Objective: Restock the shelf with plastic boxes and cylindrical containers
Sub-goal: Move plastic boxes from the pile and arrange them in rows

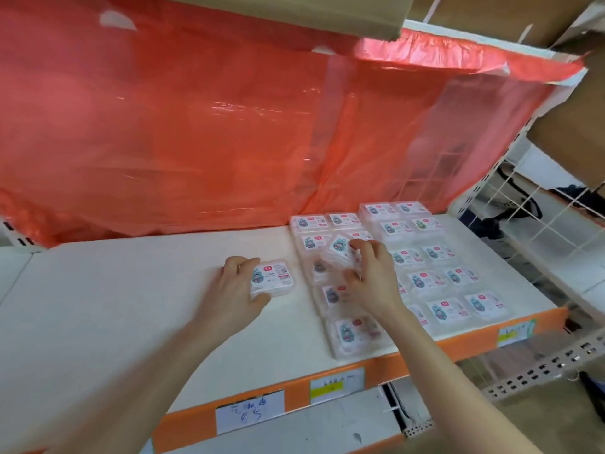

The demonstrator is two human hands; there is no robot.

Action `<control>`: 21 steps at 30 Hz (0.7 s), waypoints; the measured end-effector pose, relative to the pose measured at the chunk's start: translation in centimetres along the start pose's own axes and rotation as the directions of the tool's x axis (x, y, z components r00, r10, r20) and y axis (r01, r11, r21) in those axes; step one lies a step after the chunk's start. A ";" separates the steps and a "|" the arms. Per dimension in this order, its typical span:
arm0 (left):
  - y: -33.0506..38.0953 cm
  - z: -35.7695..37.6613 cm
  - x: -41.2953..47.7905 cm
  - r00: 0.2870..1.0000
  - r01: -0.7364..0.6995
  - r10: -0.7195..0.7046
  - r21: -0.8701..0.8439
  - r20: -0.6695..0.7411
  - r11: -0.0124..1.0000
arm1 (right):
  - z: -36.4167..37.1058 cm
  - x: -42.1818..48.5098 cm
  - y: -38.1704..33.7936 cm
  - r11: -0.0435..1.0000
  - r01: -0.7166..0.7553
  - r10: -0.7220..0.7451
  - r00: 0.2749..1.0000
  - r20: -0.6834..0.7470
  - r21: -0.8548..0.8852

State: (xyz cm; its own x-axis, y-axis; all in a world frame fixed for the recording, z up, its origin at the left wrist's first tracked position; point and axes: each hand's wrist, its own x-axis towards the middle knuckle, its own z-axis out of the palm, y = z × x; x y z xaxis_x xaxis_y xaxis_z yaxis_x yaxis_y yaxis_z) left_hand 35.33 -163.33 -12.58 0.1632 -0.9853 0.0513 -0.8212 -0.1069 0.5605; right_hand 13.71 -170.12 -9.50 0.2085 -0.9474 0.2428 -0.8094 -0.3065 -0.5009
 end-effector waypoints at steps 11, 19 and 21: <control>6.8 3.5 0.8 0.983 -0.083 0.112 0.194 -0.144 0.978 | -1.4 5.6 4.4 0.968 0.220 -0.204 0.970 0.132 -0.121; 11.4 7.3 3.9 0.996 -0.016 0.042 0.314 -0.077 0.949 | -1.5 8.5 6.3 0.931 0.266 -0.220 0.956 0.196 -0.250; 11.5 7.9 4.4 0.998 0.030 -0.007 0.330 -0.070 0.944 | -1.2 9.0 6.4 0.921 0.285 -0.232 0.949 0.215 -0.264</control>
State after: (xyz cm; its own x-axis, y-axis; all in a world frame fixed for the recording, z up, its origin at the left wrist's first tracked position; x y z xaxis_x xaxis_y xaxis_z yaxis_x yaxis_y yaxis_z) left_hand 22.29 -169.98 -12.40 0.2072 -0.9726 0.1049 -0.9503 -0.1747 0.2577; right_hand 9.74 -180.55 -9.52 0.5036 -0.8474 0.1682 -0.8313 -0.5284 -0.1728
